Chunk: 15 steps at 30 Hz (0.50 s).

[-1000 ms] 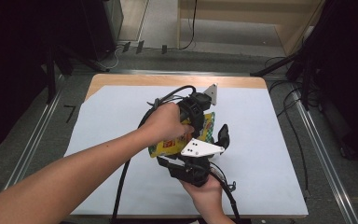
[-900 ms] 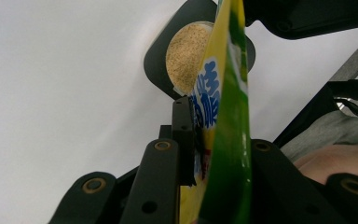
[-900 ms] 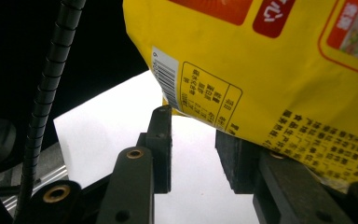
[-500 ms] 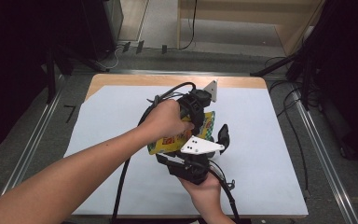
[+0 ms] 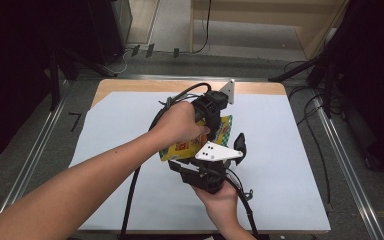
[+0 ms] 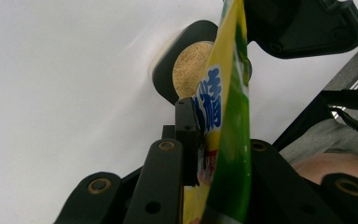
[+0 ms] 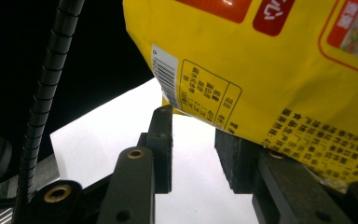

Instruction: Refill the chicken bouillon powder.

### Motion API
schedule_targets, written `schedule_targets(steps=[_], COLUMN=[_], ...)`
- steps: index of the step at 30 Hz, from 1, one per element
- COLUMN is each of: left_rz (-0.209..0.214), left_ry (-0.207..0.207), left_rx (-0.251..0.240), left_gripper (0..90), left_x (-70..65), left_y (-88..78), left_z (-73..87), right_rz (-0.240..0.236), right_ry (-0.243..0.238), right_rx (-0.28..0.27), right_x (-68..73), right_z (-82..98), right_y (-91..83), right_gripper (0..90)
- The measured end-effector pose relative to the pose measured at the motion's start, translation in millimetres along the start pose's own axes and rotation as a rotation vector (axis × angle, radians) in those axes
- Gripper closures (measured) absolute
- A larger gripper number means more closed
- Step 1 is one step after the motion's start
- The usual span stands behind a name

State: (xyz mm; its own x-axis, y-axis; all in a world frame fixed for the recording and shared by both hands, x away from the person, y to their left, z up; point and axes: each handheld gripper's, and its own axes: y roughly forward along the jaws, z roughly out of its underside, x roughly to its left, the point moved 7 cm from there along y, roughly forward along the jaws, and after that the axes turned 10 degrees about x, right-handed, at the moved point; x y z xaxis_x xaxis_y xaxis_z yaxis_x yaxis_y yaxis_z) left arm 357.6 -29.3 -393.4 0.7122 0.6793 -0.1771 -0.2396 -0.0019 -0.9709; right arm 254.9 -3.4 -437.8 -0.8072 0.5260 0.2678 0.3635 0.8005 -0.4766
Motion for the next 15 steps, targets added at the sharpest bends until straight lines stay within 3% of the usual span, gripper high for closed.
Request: schedule_targets(steps=[11, 15], left_rz=[0.000, 0.020], left_ry=[0.004, 0.001], left_rx=[0.010, 0.001], left_gripper=[84.6, 84.5], left_x=[1.8, 1.9], left_y=[1.1, 0.9], left_z=[0.2, 0.3], right_rz=[-0.008, -0.004], right_ry=[0.001, -0.005], right_rx=[0.010, 0.013], right_x=[-1.0, -0.9], right_z=[-0.1, -0.1], right_y=[0.9, 0.7], right_gripper=[68.9, 69.0])
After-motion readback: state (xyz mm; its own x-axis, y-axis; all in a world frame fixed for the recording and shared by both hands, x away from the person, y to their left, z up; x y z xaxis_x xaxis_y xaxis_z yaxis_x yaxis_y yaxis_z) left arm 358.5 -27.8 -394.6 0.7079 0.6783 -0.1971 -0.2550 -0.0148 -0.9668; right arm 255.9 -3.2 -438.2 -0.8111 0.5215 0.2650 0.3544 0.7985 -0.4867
